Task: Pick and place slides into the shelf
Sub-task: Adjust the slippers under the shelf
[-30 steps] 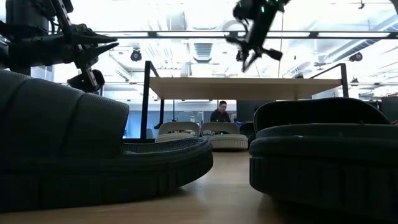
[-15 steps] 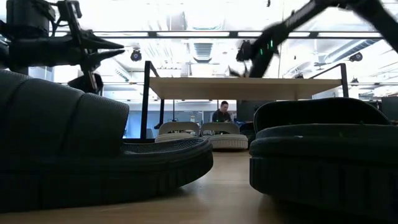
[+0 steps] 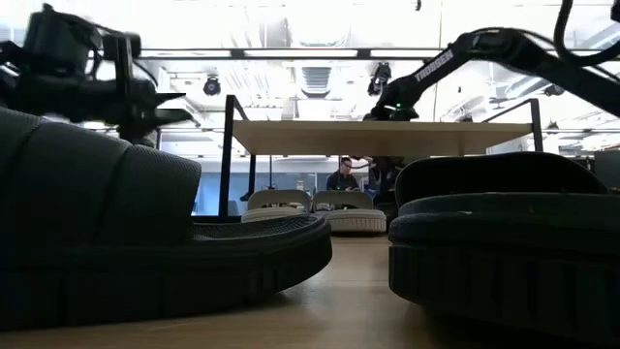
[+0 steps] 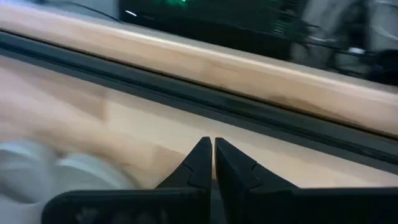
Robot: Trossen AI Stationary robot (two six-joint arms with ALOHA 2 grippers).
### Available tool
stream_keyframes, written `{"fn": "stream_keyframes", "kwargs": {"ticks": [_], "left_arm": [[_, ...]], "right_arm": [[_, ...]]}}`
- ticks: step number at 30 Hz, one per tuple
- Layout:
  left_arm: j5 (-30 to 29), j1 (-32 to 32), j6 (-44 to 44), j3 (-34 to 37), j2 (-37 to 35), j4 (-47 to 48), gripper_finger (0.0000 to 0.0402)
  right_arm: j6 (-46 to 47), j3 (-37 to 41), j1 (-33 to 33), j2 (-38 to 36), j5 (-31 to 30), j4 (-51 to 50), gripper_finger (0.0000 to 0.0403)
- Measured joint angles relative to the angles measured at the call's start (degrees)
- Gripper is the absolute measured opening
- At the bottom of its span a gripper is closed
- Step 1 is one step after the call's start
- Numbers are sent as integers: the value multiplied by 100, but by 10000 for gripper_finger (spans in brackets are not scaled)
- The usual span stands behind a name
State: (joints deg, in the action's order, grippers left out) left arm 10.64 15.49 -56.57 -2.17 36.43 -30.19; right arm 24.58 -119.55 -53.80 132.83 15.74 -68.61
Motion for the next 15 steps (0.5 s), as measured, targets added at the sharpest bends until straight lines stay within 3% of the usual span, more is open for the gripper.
{"fn": "stream_keyframes", "kwargs": {"ticks": [7,15], "left_arm": [[154,-31,771,152,228,1375,12],[949,-133,1948,168,230,2022,12]], "right_arm": [[-108,-1032,-76,403,-247,-626,13],[-232,-906,-28,427,-233,-923,13]]}}
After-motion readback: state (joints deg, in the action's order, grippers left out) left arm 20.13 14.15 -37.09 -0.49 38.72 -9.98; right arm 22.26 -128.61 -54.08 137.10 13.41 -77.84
